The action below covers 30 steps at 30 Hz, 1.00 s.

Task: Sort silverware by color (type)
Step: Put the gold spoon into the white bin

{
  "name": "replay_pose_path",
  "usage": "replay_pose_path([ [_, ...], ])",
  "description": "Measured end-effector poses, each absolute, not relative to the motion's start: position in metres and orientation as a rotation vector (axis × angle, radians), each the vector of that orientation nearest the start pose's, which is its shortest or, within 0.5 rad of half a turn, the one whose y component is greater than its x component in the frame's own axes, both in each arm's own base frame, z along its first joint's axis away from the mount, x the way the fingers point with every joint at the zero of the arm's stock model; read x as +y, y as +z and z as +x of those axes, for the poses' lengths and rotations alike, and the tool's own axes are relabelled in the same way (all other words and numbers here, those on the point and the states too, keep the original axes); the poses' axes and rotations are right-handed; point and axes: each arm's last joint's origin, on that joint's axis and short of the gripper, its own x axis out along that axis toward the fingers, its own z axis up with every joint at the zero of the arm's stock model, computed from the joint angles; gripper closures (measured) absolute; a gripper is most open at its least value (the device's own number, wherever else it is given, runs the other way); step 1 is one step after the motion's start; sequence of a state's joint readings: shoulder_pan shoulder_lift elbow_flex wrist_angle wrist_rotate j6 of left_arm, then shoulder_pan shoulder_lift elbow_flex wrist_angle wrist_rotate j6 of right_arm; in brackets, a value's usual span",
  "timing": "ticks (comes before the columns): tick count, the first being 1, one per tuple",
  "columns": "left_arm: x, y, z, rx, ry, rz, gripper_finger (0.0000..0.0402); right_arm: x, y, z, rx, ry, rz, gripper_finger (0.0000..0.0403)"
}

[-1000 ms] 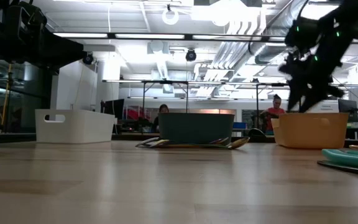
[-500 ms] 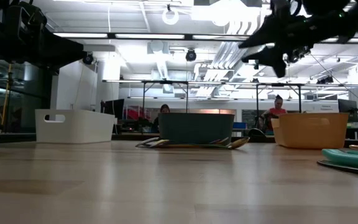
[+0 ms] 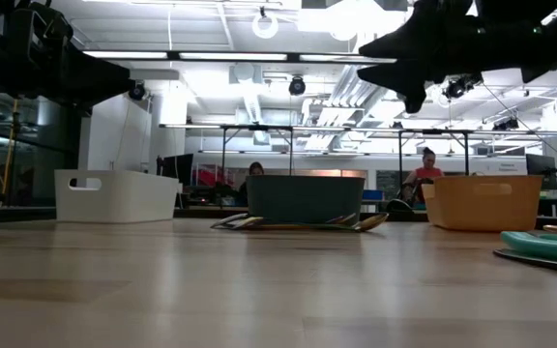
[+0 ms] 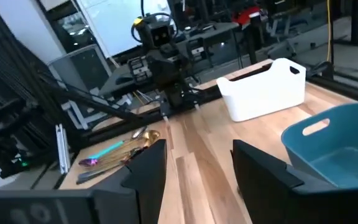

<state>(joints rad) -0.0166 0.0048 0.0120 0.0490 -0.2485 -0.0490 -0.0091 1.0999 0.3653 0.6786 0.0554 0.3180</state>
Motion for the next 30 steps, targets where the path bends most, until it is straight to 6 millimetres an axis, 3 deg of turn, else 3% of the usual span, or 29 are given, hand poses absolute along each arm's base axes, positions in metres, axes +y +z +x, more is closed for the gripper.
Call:
replay_pose_path([
  [15,0.005,0.172,0.096,-0.062,0.230,-0.056,0.0257,0.033,0.174,0.247,0.085,0.086,0.062,0.0226],
  [30,0.006,0.172,0.096,-0.062,0.231,-0.056,0.0257,0.034,0.198,0.244,-0.121,0.099,0.074,0.0226],
])
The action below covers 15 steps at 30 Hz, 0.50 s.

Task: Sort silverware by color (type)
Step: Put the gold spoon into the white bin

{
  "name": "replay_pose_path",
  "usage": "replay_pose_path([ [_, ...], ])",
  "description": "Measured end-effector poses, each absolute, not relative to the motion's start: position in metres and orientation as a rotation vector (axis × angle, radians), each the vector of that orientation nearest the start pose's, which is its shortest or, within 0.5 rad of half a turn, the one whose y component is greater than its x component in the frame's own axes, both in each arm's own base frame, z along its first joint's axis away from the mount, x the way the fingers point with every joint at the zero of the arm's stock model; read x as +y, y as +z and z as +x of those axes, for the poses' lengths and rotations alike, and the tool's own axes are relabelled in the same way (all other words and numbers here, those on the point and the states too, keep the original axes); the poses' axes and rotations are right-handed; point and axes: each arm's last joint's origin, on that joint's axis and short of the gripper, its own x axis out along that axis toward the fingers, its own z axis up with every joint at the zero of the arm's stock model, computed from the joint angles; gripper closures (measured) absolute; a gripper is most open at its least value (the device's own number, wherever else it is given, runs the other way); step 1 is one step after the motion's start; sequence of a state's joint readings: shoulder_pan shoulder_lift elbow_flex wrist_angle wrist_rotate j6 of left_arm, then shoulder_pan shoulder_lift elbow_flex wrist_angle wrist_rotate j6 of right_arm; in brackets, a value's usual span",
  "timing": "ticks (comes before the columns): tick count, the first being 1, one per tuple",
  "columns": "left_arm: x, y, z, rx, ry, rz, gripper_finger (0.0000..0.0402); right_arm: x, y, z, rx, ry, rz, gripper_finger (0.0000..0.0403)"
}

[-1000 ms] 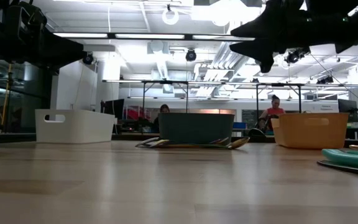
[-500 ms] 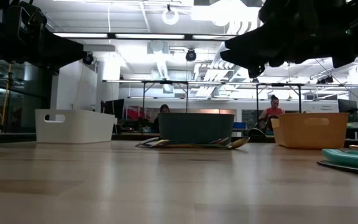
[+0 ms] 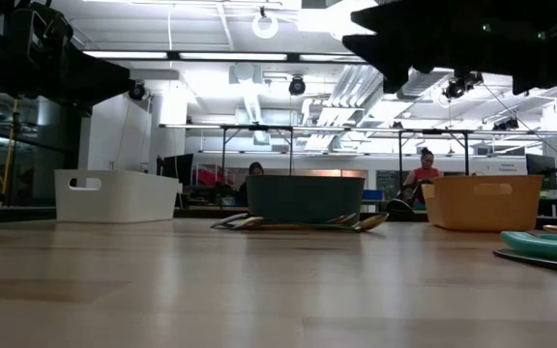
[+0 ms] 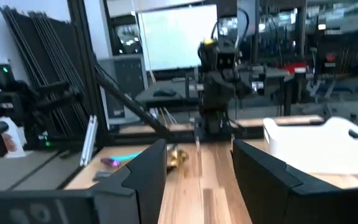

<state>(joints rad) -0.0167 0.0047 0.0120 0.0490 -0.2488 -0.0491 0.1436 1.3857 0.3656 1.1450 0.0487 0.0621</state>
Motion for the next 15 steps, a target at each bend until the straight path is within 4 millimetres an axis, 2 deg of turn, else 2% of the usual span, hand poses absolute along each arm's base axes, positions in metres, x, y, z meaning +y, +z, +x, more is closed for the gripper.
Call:
replay_pose_path([
  [11,0.006,0.172,0.096,-0.064,0.231,-0.059,0.0257,0.039,0.208,0.255,-0.111,0.220,0.048,0.0226],
  [15,0.006,0.175,0.096,-0.106,0.226,-0.137,0.0257,0.040,0.209,0.258,-0.081,0.218,0.043,0.0226],
])
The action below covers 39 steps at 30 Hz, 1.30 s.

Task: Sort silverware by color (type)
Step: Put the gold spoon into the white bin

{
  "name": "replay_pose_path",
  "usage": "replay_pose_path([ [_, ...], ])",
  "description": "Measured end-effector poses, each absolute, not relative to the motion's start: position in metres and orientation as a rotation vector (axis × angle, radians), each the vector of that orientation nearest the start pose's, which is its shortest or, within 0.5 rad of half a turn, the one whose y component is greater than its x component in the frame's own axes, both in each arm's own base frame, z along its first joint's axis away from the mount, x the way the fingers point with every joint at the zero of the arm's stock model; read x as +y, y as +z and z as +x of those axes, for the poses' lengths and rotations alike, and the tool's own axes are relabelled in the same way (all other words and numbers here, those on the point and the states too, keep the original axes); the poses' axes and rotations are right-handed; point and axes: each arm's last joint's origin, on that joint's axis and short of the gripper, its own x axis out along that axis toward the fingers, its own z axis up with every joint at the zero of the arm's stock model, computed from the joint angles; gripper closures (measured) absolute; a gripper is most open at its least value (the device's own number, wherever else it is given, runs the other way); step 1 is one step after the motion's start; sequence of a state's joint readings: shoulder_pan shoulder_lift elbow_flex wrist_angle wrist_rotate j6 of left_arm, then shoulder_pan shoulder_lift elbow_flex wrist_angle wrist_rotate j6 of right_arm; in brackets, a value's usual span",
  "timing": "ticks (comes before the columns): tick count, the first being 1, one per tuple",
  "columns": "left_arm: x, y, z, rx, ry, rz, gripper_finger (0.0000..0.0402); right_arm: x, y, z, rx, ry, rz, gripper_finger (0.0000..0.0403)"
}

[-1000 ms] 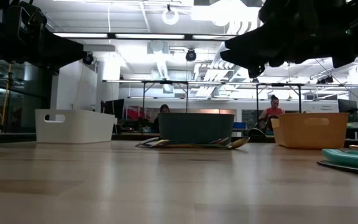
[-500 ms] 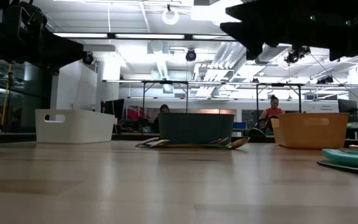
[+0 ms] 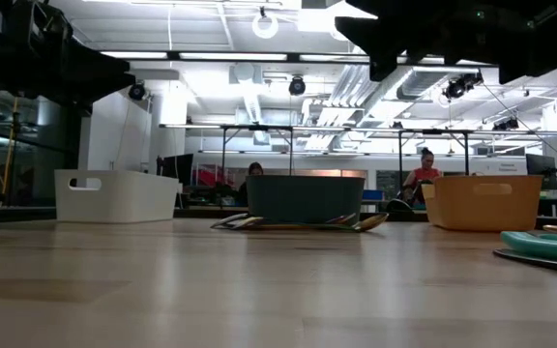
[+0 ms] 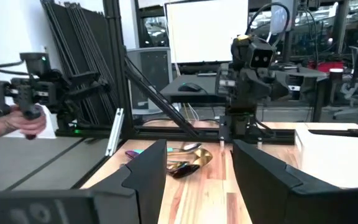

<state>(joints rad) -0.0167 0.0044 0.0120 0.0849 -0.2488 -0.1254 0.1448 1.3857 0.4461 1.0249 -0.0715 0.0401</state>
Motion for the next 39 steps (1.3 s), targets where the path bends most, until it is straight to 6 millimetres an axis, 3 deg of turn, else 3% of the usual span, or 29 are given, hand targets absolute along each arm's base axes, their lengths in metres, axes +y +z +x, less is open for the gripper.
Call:
replay_pose_path([
  [16,0.008,0.187,0.094,-0.263,0.264,-0.342,0.0257,0.040,0.204,0.260,-0.007,0.217,0.066,0.0226],
  [22,0.003,0.201,0.098,-0.313,0.133,-0.379,0.0257,0.040,0.204,0.260,-0.005,0.216,0.060,0.0226],
  [30,-0.014,0.228,0.133,0.036,0.054,-0.302,0.0257,0.039,0.203,0.260,-0.007,0.179,0.022,0.0226],
  [36,-0.049,0.253,0.169,0.545,-0.005,-0.280,0.0257,0.039,0.203,0.260,0.002,0.178,0.018,0.0226],
  [39,-0.073,0.255,0.179,0.832,0.003,-0.322,0.0257,0.039,0.203,0.260,0.001,0.178,0.018,0.0226],
])
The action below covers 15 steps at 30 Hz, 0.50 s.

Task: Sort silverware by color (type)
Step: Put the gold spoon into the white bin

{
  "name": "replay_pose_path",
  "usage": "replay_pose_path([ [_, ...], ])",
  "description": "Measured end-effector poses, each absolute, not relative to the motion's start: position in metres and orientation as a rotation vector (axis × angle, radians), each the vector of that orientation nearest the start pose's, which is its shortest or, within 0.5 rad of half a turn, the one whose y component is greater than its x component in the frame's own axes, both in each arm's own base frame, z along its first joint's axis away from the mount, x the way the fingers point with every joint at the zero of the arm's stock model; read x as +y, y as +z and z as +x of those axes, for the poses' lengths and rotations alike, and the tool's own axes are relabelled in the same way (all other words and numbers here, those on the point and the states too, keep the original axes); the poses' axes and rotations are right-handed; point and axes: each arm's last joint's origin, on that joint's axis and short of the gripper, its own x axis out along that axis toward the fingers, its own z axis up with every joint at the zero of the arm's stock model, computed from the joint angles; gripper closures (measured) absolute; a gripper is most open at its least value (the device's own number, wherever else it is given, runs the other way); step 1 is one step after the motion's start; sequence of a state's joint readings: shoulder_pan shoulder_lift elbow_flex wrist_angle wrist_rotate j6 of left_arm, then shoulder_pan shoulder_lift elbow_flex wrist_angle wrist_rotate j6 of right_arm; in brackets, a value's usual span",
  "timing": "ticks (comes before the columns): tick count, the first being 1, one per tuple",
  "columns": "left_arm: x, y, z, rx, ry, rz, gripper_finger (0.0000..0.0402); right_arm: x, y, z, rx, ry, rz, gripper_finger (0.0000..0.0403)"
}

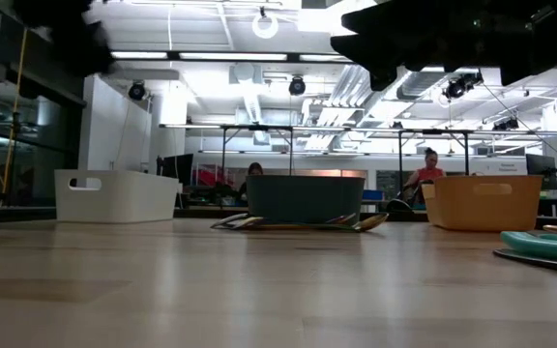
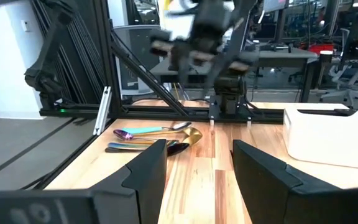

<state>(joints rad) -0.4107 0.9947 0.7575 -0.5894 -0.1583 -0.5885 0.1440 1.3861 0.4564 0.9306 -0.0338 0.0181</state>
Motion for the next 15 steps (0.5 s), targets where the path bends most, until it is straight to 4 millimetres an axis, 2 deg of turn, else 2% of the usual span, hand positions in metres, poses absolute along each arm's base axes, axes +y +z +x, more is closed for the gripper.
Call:
replay_pose_path([
  [6,-0.123,0.244,0.186,1.287,0.172,-0.552,0.0257,0.039,0.203,0.260,0.001,0.178,0.021,0.0226],
  [11,-0.162,0.219,0.177,1.417,0.397,-0.687,0.0257,0.039,0.202,0.260,0.006,0.177,0.025,0.0226],
  [15,-0.182,0.195,0.163,1.479,0.629,-0.670,0.0257,0.039,0.202,0.260,0.007,0.177,0.025,0.0226],
])
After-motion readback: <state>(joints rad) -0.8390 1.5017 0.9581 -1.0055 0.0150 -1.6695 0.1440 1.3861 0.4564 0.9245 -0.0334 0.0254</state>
